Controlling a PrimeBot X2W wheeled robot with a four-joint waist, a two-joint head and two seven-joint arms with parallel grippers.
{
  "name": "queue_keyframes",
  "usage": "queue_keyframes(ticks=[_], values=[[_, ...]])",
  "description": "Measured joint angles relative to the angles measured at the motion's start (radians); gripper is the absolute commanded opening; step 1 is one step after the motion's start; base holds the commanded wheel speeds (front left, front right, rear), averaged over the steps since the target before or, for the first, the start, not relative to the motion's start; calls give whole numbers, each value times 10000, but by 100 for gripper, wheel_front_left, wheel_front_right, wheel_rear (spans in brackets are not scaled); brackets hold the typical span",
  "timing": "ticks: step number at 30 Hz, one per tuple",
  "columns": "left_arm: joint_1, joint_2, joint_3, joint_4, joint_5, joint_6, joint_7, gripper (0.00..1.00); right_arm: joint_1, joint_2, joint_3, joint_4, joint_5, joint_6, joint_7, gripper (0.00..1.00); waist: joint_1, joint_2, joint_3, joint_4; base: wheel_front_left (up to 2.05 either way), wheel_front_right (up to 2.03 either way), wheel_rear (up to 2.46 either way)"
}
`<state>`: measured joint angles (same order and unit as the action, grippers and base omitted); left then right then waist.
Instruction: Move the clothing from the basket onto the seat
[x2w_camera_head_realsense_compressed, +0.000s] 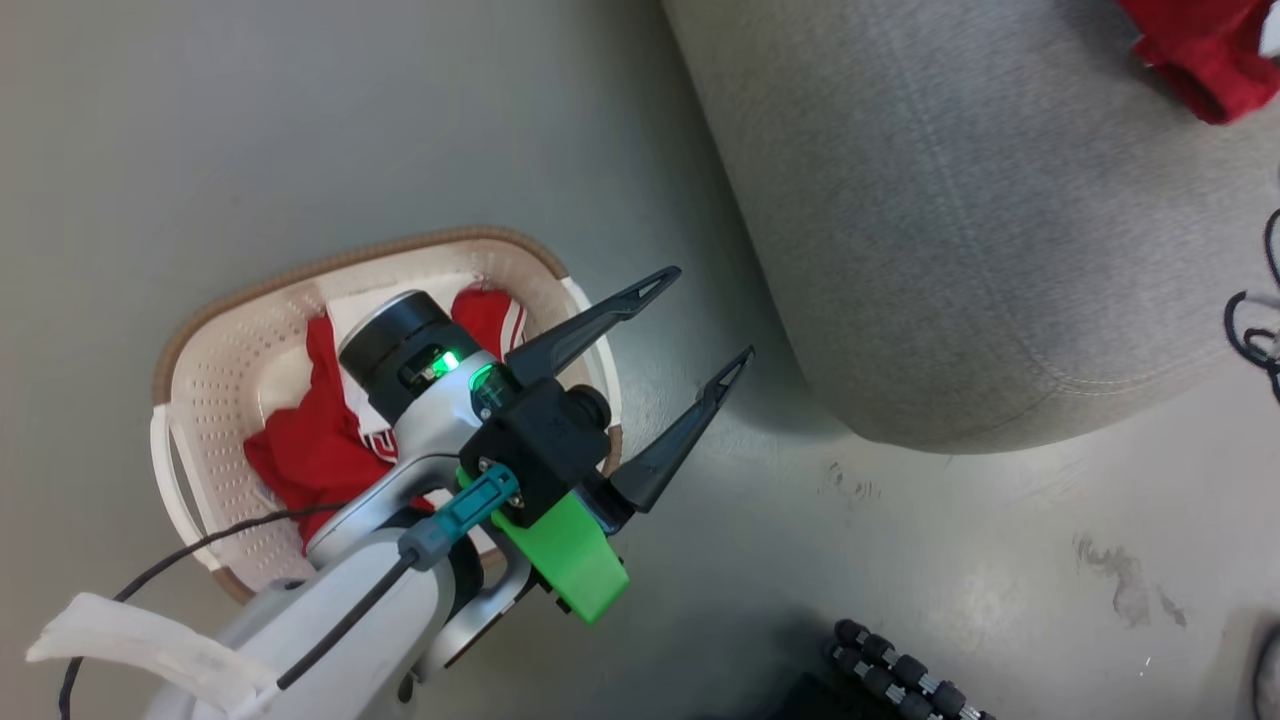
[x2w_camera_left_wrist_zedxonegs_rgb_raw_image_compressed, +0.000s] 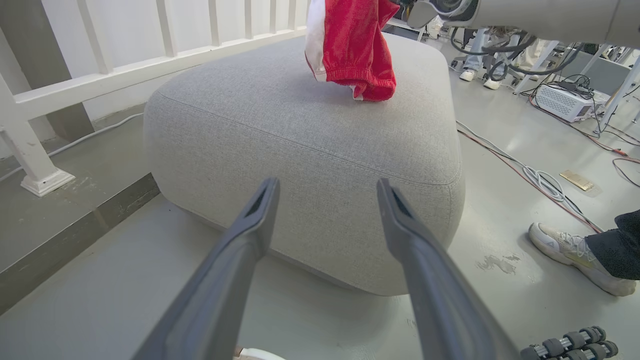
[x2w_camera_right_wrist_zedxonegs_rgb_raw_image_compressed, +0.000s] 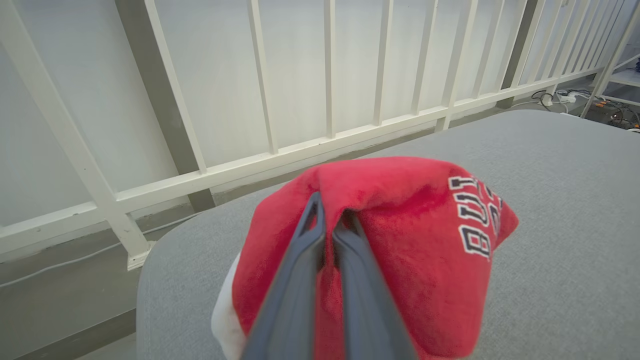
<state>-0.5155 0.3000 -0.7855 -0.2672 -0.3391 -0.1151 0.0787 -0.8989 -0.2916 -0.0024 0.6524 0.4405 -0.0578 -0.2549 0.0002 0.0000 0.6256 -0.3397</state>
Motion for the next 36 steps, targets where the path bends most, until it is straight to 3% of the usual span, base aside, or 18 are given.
queue_keyframes(ticks=[14, 15, 16, 17, 29, 36], values=[[-179, 226, 44, 332, -10, -23, -155, 100, -374, 299, 199, 1609, 0, 372, 0, 0, 0, 0, 654, 355, 0, 0, 0], [-179, 234, 40, 343, -27, -38, -192, 100, -406, 288, 201, 1661, -4, 401, 0, 8, 0, 0, 633, 353, 0, 0, 0], [-180, 240, 40, 360, -42, -38, -198, 100, -410, 288, 213, 1701, -12, 401, 0, 58, 0, 0, 610, 349, 0, 0, 0], [-180, 245, 40, 393, -58, -40, -234, 100, -410, 291, 236, 1724, -46, 403, 0, 100, -1, 0, 583, 345, 0, 0, 0], [-179, 247, 13, 926, -274, -82, -794, 100, -331, 309, 407, 1900, -474, 755, 0, 100, -1, 0, -32, 286, 0, 0, 0], [-162, 219, 203, 1285, -360, -82, -1258, 100, 562, 466, 500, 1488, -897, 943, 0, 100, -1, 0, -548, 290, 0, 0, 0]])
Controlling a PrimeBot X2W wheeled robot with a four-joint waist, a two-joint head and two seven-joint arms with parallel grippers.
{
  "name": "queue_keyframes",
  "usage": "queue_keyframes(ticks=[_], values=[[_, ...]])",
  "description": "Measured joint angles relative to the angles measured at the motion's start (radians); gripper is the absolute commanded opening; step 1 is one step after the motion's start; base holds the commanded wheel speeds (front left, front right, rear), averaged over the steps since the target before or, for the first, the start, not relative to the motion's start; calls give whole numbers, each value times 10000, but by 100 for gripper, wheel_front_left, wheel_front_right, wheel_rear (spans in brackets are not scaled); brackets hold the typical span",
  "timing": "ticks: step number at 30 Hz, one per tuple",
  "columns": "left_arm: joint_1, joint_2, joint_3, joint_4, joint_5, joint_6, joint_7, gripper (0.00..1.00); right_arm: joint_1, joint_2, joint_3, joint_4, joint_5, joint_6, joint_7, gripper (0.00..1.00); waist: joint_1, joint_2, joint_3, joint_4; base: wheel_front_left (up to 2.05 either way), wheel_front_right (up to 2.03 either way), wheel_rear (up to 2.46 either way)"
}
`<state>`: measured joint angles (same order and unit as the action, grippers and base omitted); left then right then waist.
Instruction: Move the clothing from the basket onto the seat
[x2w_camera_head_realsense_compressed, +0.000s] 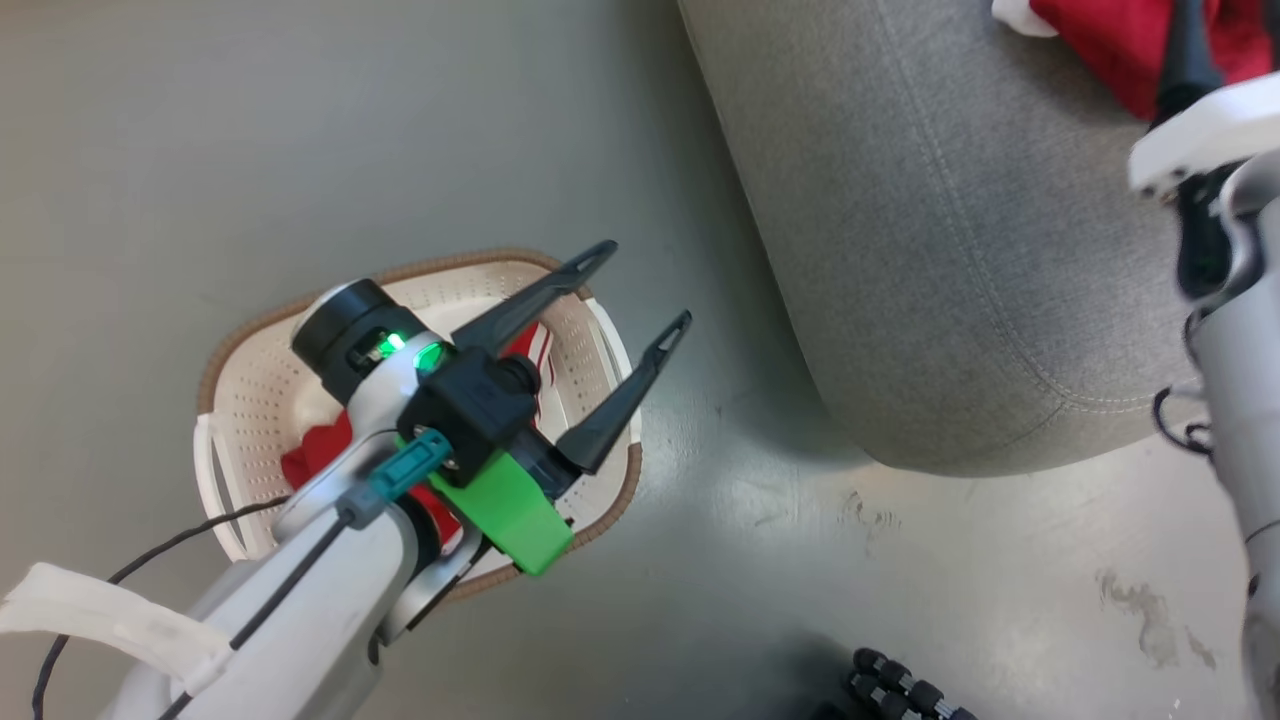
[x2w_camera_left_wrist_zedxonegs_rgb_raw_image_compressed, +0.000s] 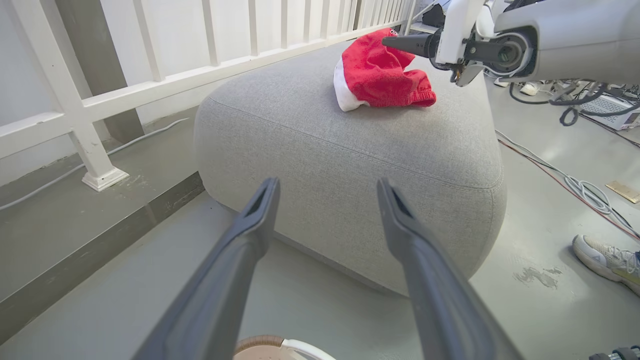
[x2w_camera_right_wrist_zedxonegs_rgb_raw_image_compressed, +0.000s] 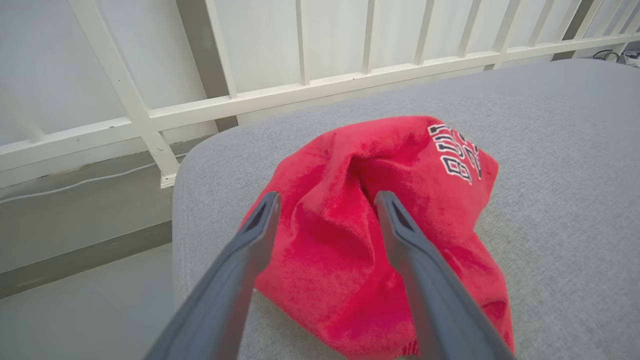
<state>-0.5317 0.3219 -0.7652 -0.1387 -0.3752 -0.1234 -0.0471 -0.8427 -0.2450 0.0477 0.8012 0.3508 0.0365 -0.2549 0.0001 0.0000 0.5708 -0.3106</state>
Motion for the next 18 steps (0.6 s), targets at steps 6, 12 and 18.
queue_keyframes(ticks=[6, 12, 18], values=[[141, -2, 247, 322, -81, 104, -345, 100, 717, 309, -17, -851, -140, 104, 2, 100, 0, 0, -521, 43, 0, 0, 0], [711, -150, 539, 667, -445, 456, -700, 100, 1476, 426, -69, -1941, -497, 159, 0, 100, 0, 0, -1067, 153, 0, 0, 0], [1087, -332, 851, 959, -617, 809, -1097, 100, 2252, 627, -25, -3101, -704, 272, 0, 100, -1, 0, -1575, 429, 0, 0, 0]])
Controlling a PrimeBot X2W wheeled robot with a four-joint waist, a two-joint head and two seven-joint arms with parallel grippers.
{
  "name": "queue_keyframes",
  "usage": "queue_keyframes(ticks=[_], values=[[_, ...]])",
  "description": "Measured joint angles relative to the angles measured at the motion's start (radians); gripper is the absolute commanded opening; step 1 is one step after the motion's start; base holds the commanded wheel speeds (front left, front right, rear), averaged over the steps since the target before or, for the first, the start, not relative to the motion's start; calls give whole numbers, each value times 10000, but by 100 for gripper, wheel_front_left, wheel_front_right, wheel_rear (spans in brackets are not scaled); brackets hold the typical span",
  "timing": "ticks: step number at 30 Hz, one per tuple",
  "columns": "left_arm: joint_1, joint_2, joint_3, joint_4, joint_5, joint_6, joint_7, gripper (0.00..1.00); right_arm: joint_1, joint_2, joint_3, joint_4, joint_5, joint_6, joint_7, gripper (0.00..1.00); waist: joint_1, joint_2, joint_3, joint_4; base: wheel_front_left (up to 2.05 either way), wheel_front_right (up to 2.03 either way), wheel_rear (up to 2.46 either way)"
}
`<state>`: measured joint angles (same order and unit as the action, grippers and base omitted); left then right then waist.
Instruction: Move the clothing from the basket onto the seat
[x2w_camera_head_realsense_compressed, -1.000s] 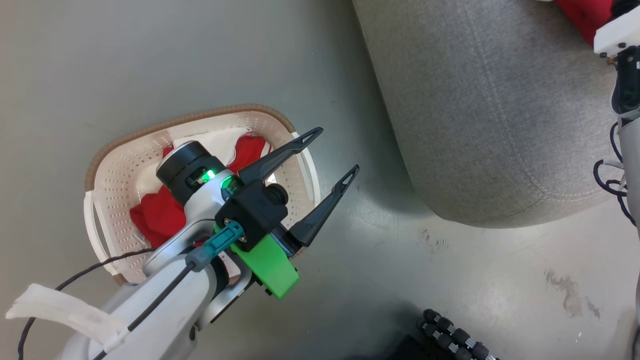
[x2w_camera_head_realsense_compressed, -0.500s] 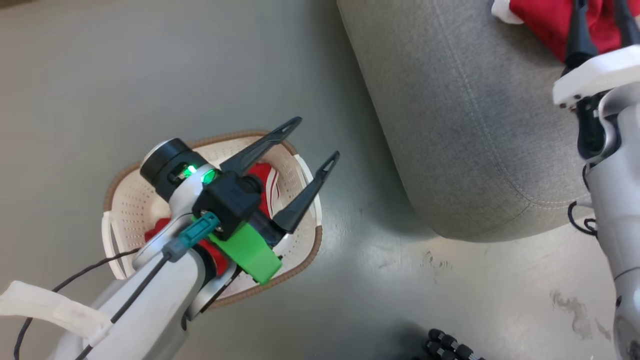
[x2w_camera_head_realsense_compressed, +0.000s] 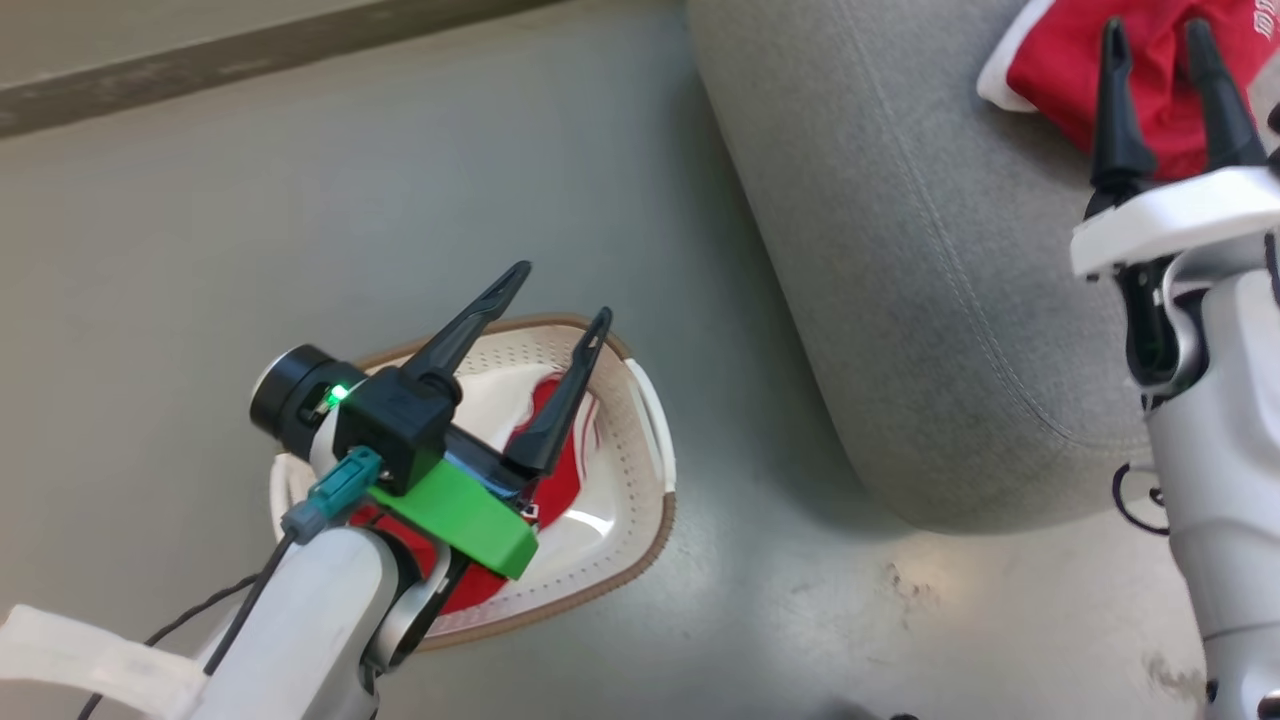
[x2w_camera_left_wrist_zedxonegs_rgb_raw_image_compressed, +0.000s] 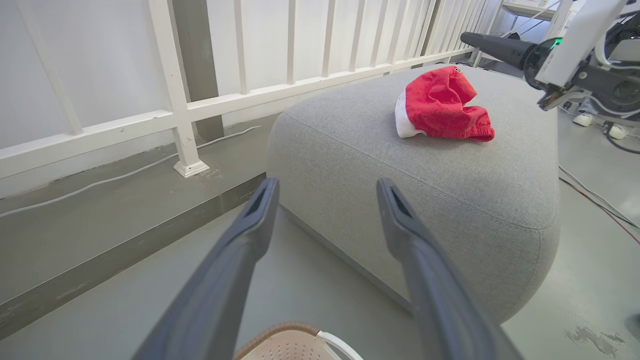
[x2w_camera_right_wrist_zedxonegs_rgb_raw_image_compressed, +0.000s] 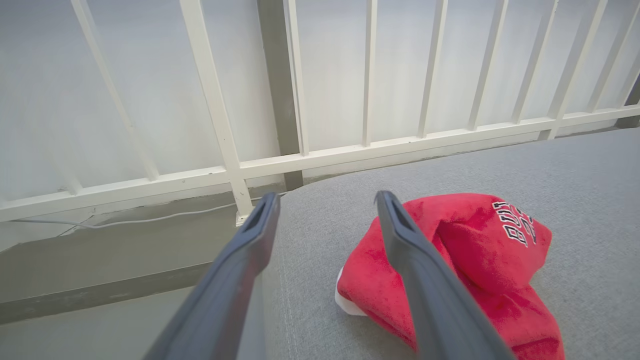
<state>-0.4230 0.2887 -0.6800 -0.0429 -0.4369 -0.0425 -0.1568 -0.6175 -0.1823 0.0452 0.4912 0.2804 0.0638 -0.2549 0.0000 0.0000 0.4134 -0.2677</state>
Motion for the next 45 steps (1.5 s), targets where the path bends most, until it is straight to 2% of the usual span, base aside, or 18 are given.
queue_keyframes(ticks=[4, 8, 16, 27, 35, 39, 45], values=[[263, -117, 291, 205, -194, 242, -257, 100, 520, 190, 167, -616, -238, 86, 0, 100, 0, 0, -296, 292, 0, 0, 0], [657, -159, 717, 479, -408, 700, -483, 100, 1153, 426, 558, -1202, -508, 159, 0, 100, 0, 0, -668, 700, 0, 0, 0], [1349, -188, 1555, 848, -644, 1237, -734, 100, 2372, 606, 1014, -1538, -742, 199, 0, 100, 0, 0, -1299, 1385, 0, 0, 0], [2522, -127, 2261, 988, -688, 1406, -830, 100, 3816, 777, 1373, -1720, -909, 228, 0, 100, 0, 0, -2354, 2124, 0, 0, 0], [3219, -224, 2545, 991, -915, 1490, -834, 100, 4357, 821, 1321, -1866, -913, 121, 2, 100, 0, 0, -2920, 2298, 0, 0, 0], [3591, -242, 2619, 1001, -957, 1498, -863, 100, 4643, 821, 1243, -1967, -913, -38, 0, 100, 0, 0, -3199, 2354, 0, 0, 0], [4038, -272, 2759, 989, -957, 1553, -863, 100, 5057, 777, 1198, -2094, -913, -59, 2, 100, 0, 0, -3531, 2431, 0, 0, 0]])
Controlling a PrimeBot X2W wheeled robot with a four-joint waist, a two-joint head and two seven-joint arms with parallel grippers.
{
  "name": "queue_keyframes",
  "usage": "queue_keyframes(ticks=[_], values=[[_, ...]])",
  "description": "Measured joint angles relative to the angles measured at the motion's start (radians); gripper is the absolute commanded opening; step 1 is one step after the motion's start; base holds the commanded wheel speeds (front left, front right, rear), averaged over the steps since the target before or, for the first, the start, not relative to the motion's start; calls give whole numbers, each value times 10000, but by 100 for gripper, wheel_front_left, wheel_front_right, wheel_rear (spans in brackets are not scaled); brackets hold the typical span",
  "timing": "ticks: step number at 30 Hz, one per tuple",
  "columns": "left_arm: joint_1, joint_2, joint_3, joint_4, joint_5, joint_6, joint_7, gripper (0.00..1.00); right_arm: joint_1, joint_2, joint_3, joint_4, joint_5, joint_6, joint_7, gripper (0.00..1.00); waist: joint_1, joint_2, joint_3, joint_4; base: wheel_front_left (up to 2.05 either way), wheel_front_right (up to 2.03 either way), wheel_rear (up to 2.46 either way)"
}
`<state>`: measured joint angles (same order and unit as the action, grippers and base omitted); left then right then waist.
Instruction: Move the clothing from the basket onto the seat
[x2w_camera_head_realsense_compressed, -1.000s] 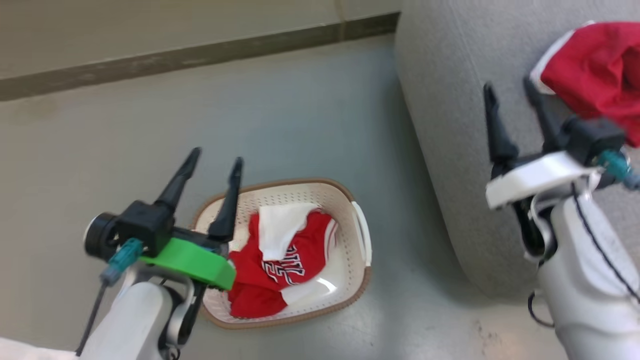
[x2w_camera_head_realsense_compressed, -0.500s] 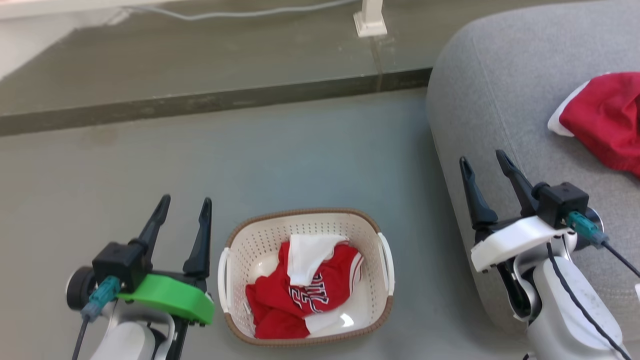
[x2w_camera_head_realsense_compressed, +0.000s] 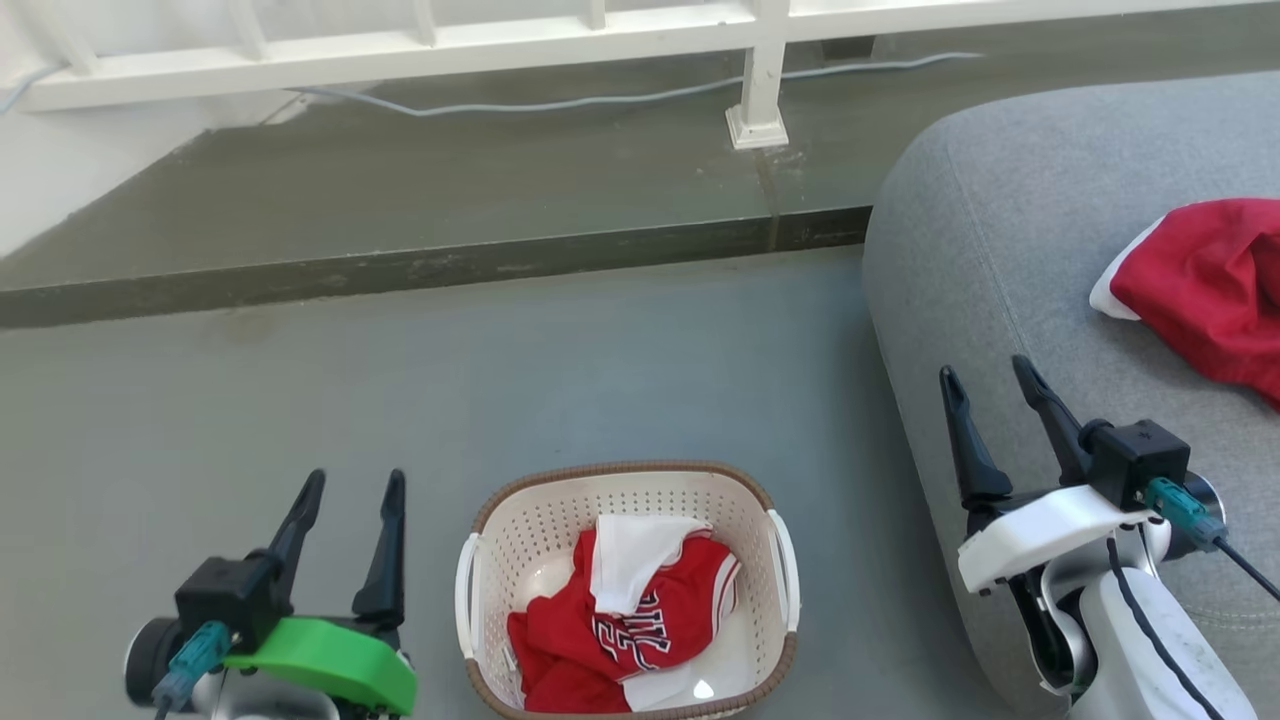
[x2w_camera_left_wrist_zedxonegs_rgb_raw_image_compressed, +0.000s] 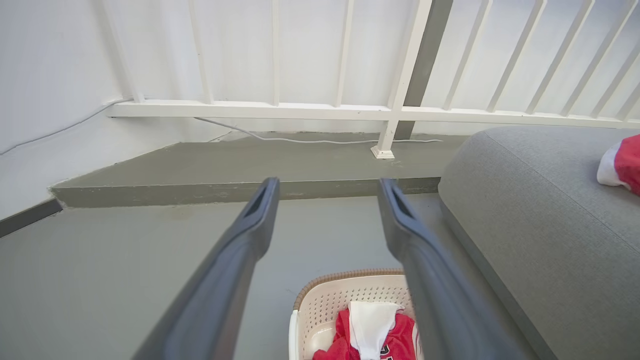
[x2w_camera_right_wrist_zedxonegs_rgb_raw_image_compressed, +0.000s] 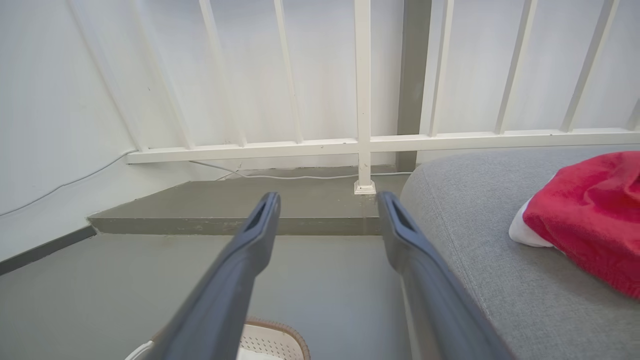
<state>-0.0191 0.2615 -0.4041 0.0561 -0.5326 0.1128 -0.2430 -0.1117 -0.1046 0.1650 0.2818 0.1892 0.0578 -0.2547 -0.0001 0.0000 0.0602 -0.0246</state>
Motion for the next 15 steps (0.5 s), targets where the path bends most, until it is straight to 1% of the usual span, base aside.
queue_keyframes(ticks=[1, 7, 8, 15], values=[[75, -2, 61, -13, -8, 31, 0, 100, 46, -10, 2, -40, 0, -69, 0, 100, 0, 0, -36, 11, 0, 0, 0], [409, -10, 163, -63, -8, 33, -2, 100, 227, -71, -4, -307, 0, -90, 6, 100, 0, 0, -120, 32, 0, 0, 0], [430, -15, 169, -63, -8, 33, -2, 100, 234, -81, -4, -345, 0, -159, 6, 100, 0, 0, -127, 33, 0, 0, 0], [633, -69, 238, -96, 2, 33, -48, 100, 522, -102, -27, -562, 0, -171, 92, 100, 0, 0, -187, 22, 0, 0, 0]])
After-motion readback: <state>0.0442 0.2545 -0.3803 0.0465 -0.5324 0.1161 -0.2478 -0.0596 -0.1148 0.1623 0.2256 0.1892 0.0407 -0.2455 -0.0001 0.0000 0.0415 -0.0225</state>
